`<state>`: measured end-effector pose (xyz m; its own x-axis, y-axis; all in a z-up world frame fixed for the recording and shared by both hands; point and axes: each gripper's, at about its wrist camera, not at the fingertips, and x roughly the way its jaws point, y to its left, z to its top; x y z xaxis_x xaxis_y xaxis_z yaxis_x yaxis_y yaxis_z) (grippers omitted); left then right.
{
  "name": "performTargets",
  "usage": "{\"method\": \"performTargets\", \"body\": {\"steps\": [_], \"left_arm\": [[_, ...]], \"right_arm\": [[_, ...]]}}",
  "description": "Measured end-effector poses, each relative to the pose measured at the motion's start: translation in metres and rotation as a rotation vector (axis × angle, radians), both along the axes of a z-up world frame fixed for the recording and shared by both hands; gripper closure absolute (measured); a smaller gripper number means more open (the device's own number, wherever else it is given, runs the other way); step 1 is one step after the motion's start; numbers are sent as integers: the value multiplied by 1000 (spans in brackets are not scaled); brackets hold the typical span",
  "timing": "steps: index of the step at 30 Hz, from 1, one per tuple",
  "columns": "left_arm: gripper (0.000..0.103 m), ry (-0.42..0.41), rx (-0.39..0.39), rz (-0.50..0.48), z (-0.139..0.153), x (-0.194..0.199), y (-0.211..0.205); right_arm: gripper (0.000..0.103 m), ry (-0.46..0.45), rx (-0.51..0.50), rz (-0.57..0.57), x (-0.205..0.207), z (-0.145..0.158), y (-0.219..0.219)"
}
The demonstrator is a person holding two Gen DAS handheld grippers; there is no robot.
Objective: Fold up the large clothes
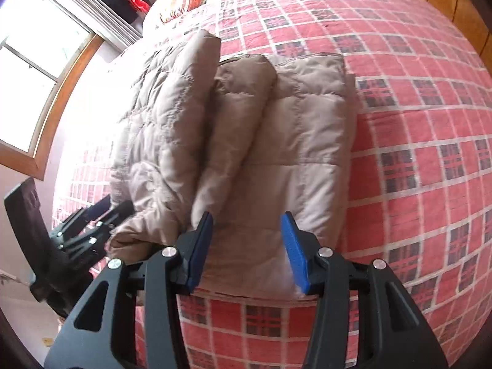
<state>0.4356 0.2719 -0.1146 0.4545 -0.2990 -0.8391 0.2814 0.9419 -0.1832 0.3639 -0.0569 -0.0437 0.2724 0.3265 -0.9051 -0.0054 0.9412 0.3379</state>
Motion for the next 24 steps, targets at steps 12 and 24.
{"method": "performTargets", "body": {"steps": [12,24], "left_arm": [[48,9,15,29,-2,2,-2],[48,-5,14,23,-5,1,-4]], "right_arm": [[44,72,50,33,39,-8,47],[30,28,118,-5,30,20,37]]}}
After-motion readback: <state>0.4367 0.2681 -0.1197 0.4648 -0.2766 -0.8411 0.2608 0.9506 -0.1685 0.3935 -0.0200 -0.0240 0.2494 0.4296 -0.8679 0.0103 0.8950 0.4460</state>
